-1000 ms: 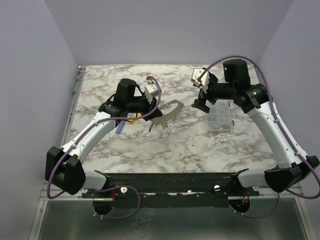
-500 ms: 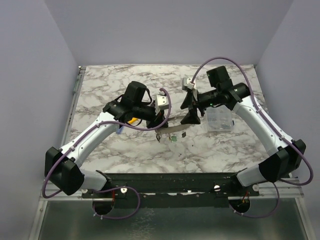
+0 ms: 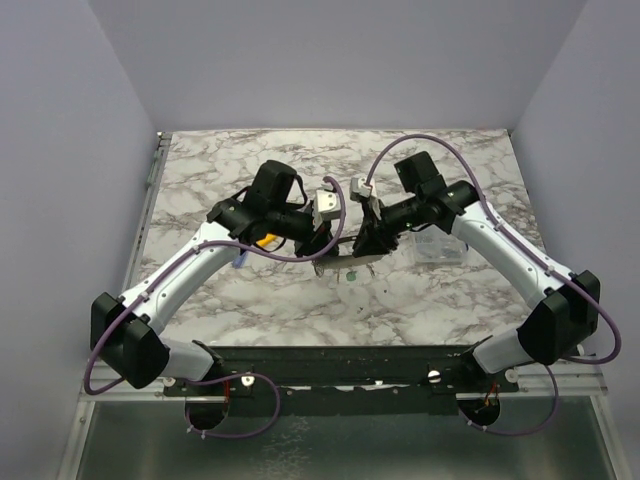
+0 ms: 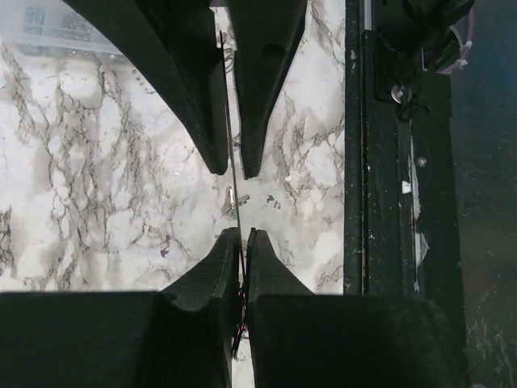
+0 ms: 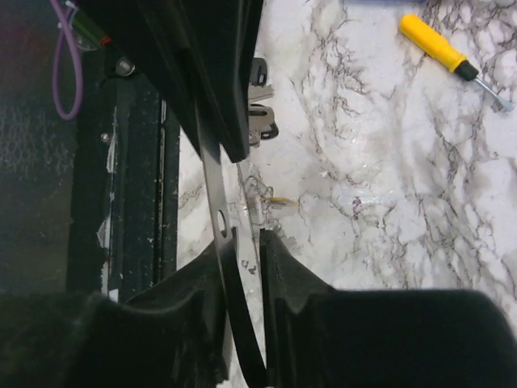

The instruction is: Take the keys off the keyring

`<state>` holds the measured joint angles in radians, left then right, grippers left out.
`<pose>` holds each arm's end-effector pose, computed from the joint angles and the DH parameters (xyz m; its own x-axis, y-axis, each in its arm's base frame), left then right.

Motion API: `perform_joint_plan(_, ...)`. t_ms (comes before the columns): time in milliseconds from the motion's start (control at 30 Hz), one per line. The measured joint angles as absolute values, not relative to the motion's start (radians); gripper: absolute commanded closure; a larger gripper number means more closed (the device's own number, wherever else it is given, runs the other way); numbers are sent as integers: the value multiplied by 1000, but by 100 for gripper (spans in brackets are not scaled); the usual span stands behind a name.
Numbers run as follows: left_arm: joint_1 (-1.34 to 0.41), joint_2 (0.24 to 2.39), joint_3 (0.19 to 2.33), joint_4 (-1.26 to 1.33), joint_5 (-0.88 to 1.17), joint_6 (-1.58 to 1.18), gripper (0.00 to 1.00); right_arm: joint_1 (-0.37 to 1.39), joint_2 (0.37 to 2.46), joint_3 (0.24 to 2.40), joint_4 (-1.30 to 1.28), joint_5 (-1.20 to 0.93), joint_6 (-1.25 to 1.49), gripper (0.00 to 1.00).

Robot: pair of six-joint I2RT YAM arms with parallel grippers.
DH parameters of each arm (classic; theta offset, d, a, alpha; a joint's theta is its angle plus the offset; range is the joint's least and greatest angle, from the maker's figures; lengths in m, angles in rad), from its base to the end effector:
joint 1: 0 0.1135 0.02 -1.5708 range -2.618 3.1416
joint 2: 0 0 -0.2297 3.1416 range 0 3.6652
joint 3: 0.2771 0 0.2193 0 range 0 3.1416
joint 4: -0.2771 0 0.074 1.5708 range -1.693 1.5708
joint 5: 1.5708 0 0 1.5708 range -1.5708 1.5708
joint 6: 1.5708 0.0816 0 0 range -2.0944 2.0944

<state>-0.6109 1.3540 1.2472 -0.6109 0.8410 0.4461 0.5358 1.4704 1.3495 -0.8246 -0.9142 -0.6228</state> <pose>0.1973 -0.2124 0.2905 -0.1225 0.4370 -0.8911 0.9923 0.0394 -0.1172 0.2130 0.2016 0.2758 -0.1520 -0.5043 -0.8500 -0.9836 -0.0074 0.1802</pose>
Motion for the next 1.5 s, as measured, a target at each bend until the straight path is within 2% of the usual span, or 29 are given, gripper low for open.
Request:
perform_joint_plan(33, -611, 1354, 1247, -614, 843, 447, 95, 537, 1470, 1341, -819, -912, -621, 97)
perform_joint_plan(167, -605, 1354, 1250, -630, 839, 451, 38, 545, 1472, 1340, -819, -902, -616, 99)
perform_joint_plan(200, -603, 1354, 1254, -634, 833, 458, 29, 548, 1472, 1344, -821, -892, -611, 99)
perform_joint_plan(233, -602, 1353, 1261, -638, 831, 460, 25, 553, 1472, 1349, -824, -874, -609, 99)
perform_joint_plan(467, -558, 1309, 1296, -721, 818, 542, 22, 572, 1475, 1473, -913, -673, -662, 99)
perform_joint_plan(633, -491, 1273, 1296, -764, 841, 595, 22, 677, 1480, 1502, -983, -440, -762, 99)
perform_joint_plan(900, -200, 1237, 1266, -765, 976, 640, 17, 858, 1528, 1502, -1057, -41, -879, 99)
perform_joint_plan(1033, -150, 1217, 1234, -723, 993, 614, 8, 927, 1534, 1497, -1011, 165, -946, 99)
perform_joint_plan(1267, -119, 1213, 1151, -601, 992, 518, 5, 998, 1497, 1452, -982, 196, -1088, 99)
perform_joint_plan(1500, -151, 1271, 1134, -556, 1031, 471, 7, 1027, 1336, 1173, -760, 253, -1390, 99)
